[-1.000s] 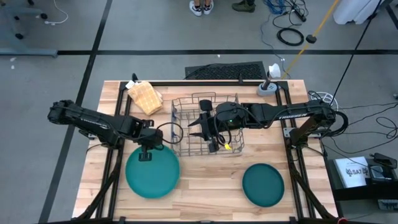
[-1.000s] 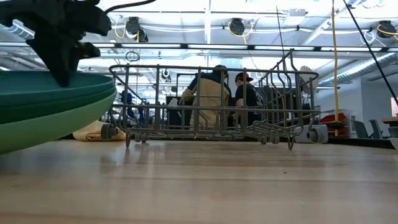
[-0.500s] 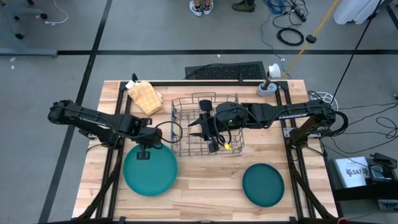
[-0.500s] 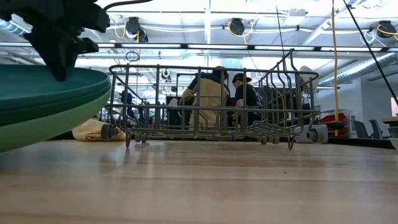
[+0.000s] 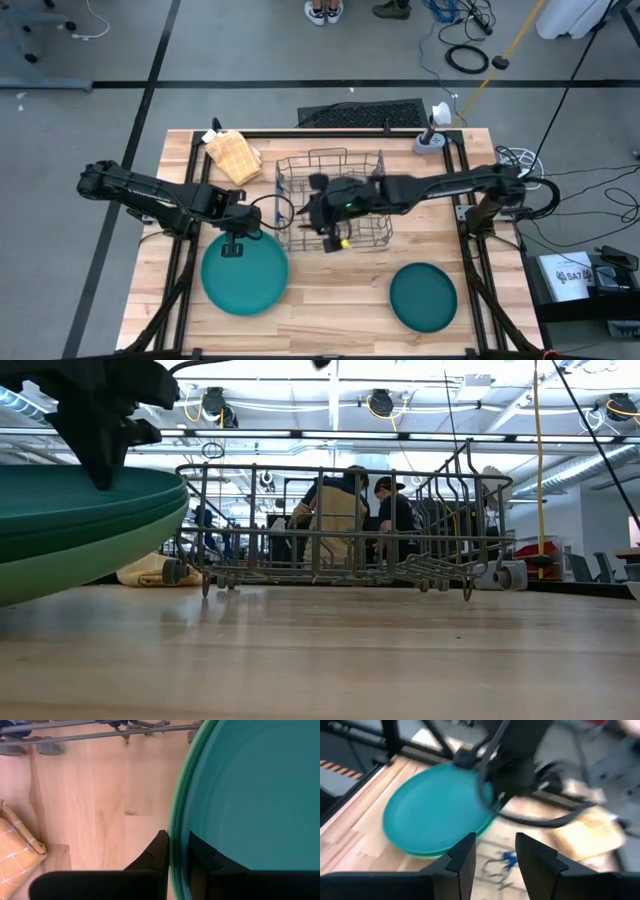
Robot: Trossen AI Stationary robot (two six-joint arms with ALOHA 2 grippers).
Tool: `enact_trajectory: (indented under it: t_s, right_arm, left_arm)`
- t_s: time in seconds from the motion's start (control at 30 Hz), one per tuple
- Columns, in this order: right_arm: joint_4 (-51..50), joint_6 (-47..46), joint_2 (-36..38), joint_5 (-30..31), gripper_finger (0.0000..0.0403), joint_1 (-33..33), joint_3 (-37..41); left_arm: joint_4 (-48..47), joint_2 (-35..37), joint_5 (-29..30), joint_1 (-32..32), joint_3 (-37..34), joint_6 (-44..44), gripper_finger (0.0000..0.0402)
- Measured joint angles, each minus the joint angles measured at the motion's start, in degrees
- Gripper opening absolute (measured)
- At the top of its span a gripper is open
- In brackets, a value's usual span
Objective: Sort dishes
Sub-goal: Put the blue plate into the dishwasher rack
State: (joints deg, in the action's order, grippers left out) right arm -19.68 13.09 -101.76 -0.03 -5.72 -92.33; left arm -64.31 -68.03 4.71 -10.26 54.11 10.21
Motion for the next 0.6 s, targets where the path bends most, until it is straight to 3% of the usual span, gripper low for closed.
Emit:
enact_trajectory:
  t_s: [0.13,0.4,0.6]
  right_arm:
    - [4.1,-2.4,-5.1,-3.2,0.013,-0.4,0.0]
    - [19.5,-10.1,-14.2,-3.4,0.013,-1.2,0.0]
    - [25.4,-15.3,-18.5,-3.1,0.013,-1.1,0.0]
  left_arm:
    - [0.0,0.0,-0.5,0.0,0.0,0.0,0.0041]
    - [1.4,0.0,-1.4,0.0,0.0,0.0,0.0041]
    - [1.9,0.0,-1.4,0.0,0.0,0.0,0.0041]
